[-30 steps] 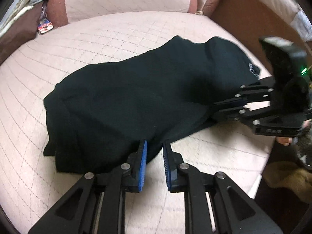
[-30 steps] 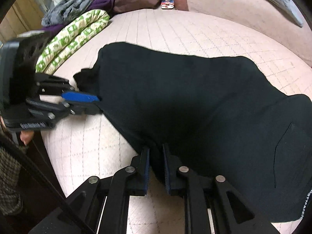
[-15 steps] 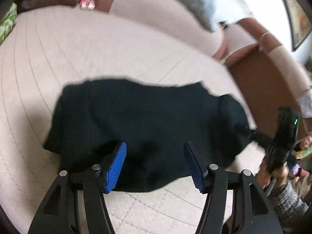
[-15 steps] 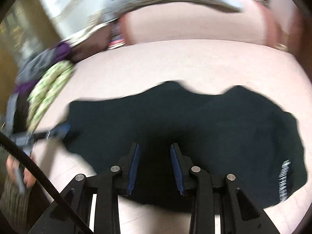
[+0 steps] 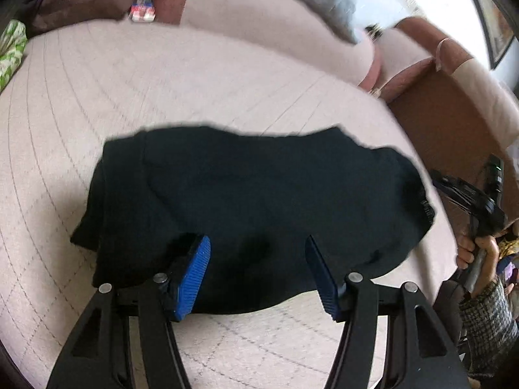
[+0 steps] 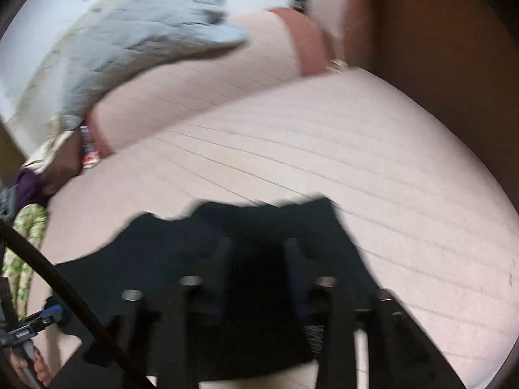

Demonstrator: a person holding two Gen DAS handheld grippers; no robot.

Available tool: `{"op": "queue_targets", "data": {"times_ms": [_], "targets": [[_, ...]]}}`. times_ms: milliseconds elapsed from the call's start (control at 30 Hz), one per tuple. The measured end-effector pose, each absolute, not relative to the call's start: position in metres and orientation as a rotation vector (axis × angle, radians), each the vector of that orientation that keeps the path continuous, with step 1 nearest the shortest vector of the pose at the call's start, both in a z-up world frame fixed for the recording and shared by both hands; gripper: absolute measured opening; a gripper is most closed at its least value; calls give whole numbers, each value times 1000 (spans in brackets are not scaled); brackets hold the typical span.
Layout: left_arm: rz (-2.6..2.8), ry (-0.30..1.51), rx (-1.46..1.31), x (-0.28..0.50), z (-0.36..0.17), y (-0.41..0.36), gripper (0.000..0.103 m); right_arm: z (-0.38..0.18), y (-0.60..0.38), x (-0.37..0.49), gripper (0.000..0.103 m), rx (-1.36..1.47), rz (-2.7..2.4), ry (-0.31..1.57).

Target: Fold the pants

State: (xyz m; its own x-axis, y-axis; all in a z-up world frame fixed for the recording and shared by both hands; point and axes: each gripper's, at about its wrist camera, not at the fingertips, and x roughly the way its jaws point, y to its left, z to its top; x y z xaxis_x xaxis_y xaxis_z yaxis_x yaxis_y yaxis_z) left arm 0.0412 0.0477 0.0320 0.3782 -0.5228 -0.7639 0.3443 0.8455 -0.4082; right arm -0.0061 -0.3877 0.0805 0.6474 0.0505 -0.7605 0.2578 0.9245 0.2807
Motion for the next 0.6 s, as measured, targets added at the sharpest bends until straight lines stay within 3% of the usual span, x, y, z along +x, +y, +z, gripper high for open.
{"op": "queue_targets", "data": {"times_ms": [133,300,433,600], "targets": [[-565,1012,-236,40,36,49,61,73,-361,39,43,434,34,910],[-472,1073,-212,49,18,50,61,16,-365,75,41,605,80,1064],[-466,1073,-218,50,16,49,61,-3,-409,59,1,790,18,1005],[-473,1093,-296,54,16,63,61,19,-434,36,1,800,-48,933]]}}
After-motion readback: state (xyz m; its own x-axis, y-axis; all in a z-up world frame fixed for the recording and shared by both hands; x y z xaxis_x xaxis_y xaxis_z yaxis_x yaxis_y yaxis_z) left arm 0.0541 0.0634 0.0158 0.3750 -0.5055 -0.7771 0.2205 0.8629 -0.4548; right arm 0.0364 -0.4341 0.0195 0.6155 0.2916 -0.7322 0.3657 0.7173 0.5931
